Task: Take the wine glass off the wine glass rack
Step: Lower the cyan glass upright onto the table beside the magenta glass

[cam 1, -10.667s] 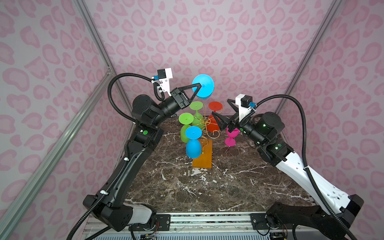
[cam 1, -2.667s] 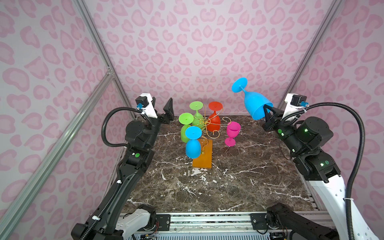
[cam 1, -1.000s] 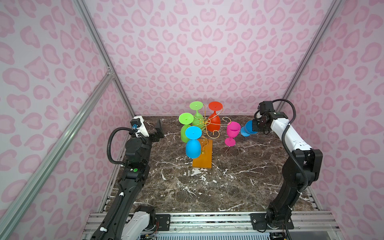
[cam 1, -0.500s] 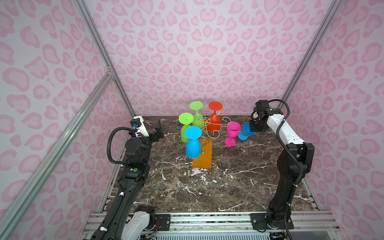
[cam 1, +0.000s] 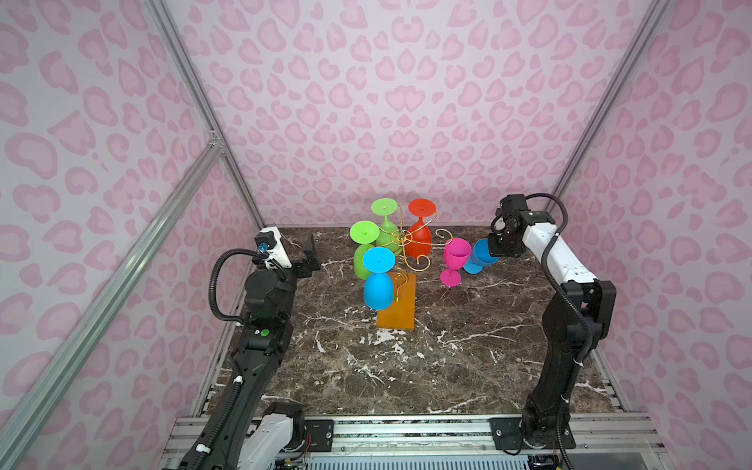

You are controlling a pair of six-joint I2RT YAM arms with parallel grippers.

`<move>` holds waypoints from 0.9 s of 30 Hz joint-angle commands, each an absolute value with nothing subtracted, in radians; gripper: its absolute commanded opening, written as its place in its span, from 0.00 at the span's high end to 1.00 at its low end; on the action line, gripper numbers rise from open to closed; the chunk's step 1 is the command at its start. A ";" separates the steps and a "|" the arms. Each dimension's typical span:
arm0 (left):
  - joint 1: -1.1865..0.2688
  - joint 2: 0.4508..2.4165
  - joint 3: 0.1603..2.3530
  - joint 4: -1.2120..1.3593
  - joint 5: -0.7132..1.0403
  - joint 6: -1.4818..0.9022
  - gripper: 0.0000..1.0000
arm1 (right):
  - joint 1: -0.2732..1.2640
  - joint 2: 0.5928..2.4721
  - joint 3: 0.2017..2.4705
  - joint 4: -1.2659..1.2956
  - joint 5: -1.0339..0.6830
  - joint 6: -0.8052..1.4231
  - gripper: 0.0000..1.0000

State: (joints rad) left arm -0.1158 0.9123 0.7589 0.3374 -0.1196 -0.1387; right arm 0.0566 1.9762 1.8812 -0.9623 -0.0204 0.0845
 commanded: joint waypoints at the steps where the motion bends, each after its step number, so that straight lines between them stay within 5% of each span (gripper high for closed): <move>1: -0.114 0.911 0.756 0.353 -0.115 -0.140 0.03 | 0.057 1.962 1.889 -0.944 -0.032 0.098 0.88; 7: -0.113 0.905 0.756 0.351 -0.114 -0.138 0.03 | 0.053 1.978 1.925 -0.956 -0.050 0.102 0.96; 27: -0.110 0.904 0.757 0.350 -0.106 -0.140 0.03 | 0.033 1.995 1.970 -1.019 -0.055 0.106 1.00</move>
State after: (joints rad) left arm -0.1112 0.9073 0.7589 0.3351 -0.1123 -0.1387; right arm 0.0372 1.9869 1.9671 -0.9878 -0.0696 0.1108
